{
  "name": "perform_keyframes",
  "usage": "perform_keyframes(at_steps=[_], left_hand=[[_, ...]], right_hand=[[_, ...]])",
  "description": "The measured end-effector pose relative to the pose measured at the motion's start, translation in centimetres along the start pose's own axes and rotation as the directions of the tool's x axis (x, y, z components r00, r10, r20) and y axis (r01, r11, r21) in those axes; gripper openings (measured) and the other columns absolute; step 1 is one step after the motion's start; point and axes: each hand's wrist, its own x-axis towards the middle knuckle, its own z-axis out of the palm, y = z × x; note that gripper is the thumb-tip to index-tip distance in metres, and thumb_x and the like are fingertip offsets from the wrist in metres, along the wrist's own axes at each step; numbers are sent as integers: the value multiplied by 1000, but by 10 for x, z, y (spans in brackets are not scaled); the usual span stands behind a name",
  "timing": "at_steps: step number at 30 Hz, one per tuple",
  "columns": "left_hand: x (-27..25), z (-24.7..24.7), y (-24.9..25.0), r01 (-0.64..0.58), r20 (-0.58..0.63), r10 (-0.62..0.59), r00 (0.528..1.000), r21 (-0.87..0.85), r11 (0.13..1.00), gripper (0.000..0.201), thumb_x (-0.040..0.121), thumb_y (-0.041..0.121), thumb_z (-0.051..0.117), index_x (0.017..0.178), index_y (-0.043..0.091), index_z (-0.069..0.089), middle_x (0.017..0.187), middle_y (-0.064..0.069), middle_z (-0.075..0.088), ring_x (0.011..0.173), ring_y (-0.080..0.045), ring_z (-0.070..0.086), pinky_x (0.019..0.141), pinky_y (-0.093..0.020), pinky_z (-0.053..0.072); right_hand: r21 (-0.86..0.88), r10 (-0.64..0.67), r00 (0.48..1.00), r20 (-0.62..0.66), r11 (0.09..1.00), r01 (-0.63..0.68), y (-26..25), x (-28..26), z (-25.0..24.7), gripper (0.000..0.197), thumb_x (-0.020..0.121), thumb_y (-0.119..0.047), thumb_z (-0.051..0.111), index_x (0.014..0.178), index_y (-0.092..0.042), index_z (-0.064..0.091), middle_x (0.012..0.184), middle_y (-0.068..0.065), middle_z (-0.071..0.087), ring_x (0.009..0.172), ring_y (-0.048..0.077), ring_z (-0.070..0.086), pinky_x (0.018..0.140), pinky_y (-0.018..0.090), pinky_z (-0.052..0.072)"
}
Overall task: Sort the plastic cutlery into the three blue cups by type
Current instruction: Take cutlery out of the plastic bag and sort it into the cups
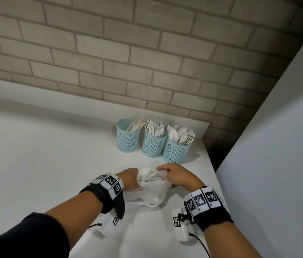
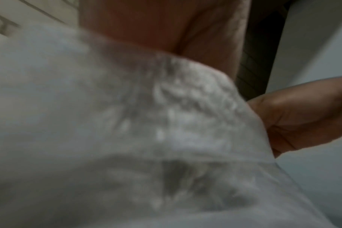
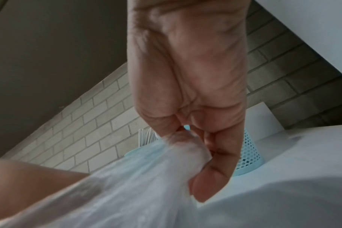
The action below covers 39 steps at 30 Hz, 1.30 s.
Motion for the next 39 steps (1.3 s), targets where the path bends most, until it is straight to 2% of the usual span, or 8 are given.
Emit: perform_keyframes(at_steps=[6, 10, 18, 23, 26, 30, 33, 39], left_hand=[[-2, -7, -8, -38, -41, 34, 999, -85, 996, 25, 86, 34, 59, 96, 12, 51, 97, -3, 51, 86, -17, 47, 66, -22, 35], [-6, -15, -11, -69, -79, 51, 996, -244, 967, 38, 80, 31, 70, 99, 11, 45, 91, 1, 47, 85, -16, 45, 65, -24, 36], [-9, -23, -11, -133, -97, 98, 990, -486, 864, 31, 79, 11, 73, 66, 13, 44, 67, -1, 43, 64, -17, 41, 61, -23, 31], [-7, -21, -17, -154, -178, 62, 982, -568, 808, 23, 76, 8, 74, 98, 3, 68, 104, -16, 70, 105, -32, 63, 91, -35, 48], [-5, -21, -18, -174, -180, 82, 980, -585, 792, 22, 78, 24, 75, 90, 6, 69, 94, -10, 71, 88, -26, 65, 83, -31, 48], [-5, -23, -18, -153, -178, 59, 982, -581, 799, 25, 83, 34, 69, 80, 10, 63, 68, 0, 61, 56, -13, 44, 55, -20, 37], [-9, -23, -13, -170, -135, 106, 985, -704, 690, 14, 91, 19, 60, 100, 10, 64, 79, 6, 74, 72, -13, 69, 80, -28, 53], [-16, -31, -6, -220, -148, 164, 975, -729, 648, 21, 96, 6, 46, 112, 2, 60, 91, -6, 71, 76, -9, 68, 71, -11, 50]], right_hand=[[29, -30, 996, -80, 999, 32, 8, -2, 0, 54, 88, 11, 35, 131, -15, 54, 141, 8, 46, 120, 22, 50, 61, 18, 49], [16, -64, 993, -96, 998, 65, 12, 0, 2, 53, 86, 9, 38, 129, -16, 57, 129, 10, 57, 98, 18, 57, 55, 14, 42], [22, -52, 993, -102, 998, 54, 8, -5, -1, 54, 86, 12, 38, 131, -15, 54, 136, 10, 50, 117, 23, 53, 63, 17, 45], [0, -48, 995, -85, 999, 49, 9, -8, -2, 56, 86, 12, 38, 133, -16, 52, 135, 13, 49, 118, 22, 53, 58, 14, 42], [-50, -53, 996, -69, 998, 50, 8, -10, -5, 53, 89, 7, 38, 135, -17, 50, 135, 12, 48, 106, 21, 54, 60, 15, 43], [-104, -93, 990, -107, 991, 81, 1, -11, -9, 46, 90, -1, 42, 133, -16, 50, 136, 8, 51, 118, 21, 52, 89, 22, 39], [-17, -146, 972, -184, 989, 145, -10, -12, -12, 43, 93, -4, 40, 133, -15, 49, 132, 9, 53, 106, 17, 52, 84, 22, 38], [203, -196, 959, -207, 950, 238, -24, -9, -8, 41, 94, -23, 52, 133, -17, 46, 117, 5, 58, 103, 16, 56, 93, 32, 47]])
